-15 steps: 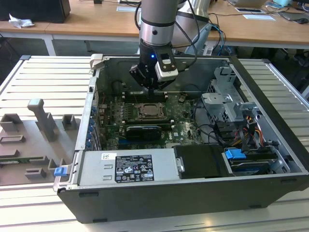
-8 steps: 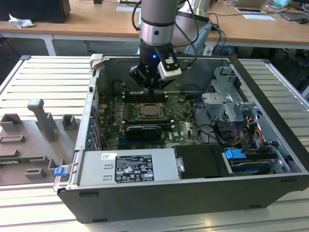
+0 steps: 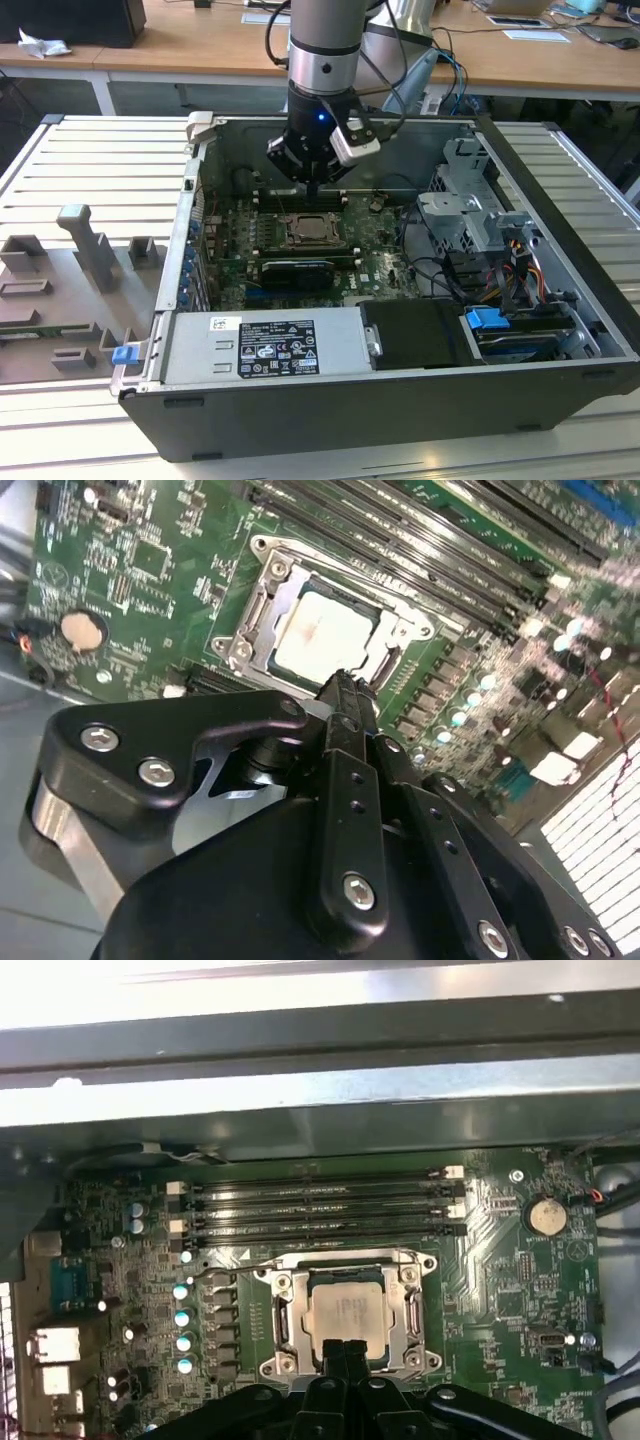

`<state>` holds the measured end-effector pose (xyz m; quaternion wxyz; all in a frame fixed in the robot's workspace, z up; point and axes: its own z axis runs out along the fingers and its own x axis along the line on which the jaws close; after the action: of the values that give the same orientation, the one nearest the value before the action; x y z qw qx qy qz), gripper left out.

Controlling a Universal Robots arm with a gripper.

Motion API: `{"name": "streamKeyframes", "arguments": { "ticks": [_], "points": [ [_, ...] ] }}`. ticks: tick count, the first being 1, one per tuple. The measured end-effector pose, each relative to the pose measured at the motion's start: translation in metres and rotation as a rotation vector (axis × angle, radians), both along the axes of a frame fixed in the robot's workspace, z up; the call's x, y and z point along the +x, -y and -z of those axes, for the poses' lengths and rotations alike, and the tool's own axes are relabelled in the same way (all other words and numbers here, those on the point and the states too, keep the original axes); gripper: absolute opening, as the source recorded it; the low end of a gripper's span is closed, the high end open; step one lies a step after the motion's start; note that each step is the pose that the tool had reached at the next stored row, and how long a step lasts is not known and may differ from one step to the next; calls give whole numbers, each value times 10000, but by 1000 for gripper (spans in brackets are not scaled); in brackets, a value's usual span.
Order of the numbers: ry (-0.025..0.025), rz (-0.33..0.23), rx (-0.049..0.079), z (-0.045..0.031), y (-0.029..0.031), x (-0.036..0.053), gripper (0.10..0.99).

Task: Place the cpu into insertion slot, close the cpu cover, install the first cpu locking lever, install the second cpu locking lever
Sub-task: 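Install the first cpu locking lever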

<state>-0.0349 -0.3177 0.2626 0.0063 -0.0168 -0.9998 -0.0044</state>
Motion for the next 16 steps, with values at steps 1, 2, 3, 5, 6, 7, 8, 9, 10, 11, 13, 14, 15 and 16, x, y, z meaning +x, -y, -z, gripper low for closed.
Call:
{"name": "streamKeyframes", "arguments": {
  "ticks": [1, 2, 3, 5, 6, 7, 8, 9, 10, 11, 13, 14, 15, 16],
  "points": [
    [0, -45, 0, 0, 0, 0, 106],
    [0, -53, -1, -3, 0, 0, 106],
    [0, -61, -2, -12, 0, 0, 106],
    [1, -87, -2, -41, 0, 0, 106],
    [2, -167, 2, -40, -1, 0, 106],
    [2, -273, 1, -40, -1, 0, 106],
    [1, -357, 0, -40, -1, -4, 106],
    [1, -392, 0, -40, -1, -18, 106],
    [2, -398, 1, -41, -1, -36, 106],
    [7, -398, 4, -41, -1, -66, 106],
    [14, -399, 6, -41, -1, -105, 106],
    [21, -398, 6, -41, 0, -130, 106],
    [30, -398, 6, -41, -1, -156, 106],
    [50, -400, 5, -41, 0, -207, 106]
  ]
}}
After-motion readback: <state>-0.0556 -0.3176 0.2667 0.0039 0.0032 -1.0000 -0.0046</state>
